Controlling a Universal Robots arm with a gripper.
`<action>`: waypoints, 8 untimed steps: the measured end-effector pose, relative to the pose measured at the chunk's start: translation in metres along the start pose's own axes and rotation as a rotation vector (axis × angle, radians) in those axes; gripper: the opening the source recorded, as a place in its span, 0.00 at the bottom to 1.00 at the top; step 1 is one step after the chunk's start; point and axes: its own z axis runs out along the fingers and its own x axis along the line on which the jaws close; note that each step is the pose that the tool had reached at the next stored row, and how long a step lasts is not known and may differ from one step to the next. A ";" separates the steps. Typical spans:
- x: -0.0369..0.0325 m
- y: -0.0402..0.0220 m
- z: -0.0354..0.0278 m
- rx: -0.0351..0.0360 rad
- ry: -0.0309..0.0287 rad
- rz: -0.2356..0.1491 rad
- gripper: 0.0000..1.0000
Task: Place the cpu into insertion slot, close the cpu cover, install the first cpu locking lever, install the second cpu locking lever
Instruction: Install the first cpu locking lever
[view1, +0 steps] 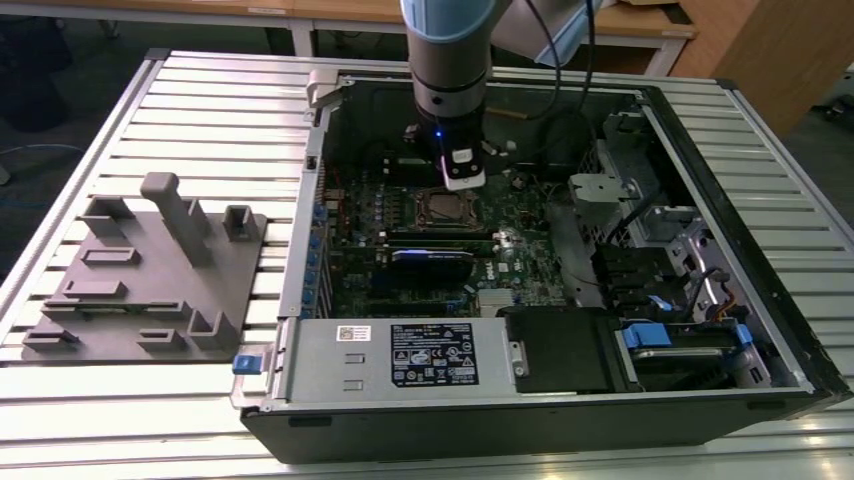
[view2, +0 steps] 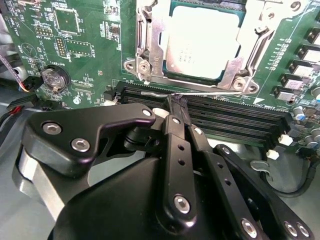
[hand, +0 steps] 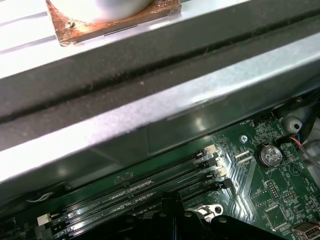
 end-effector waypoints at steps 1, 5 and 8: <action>0.0000 -0.0001 0.0003 0.0003 -0.0008 0.002 0.11; 0.0000 -0.0006 0.0016 0.0017 -0.0042 0.012 0.11; -0.0001 -0.0011 0.0023 0.0029 -0.0069 0.019 0.11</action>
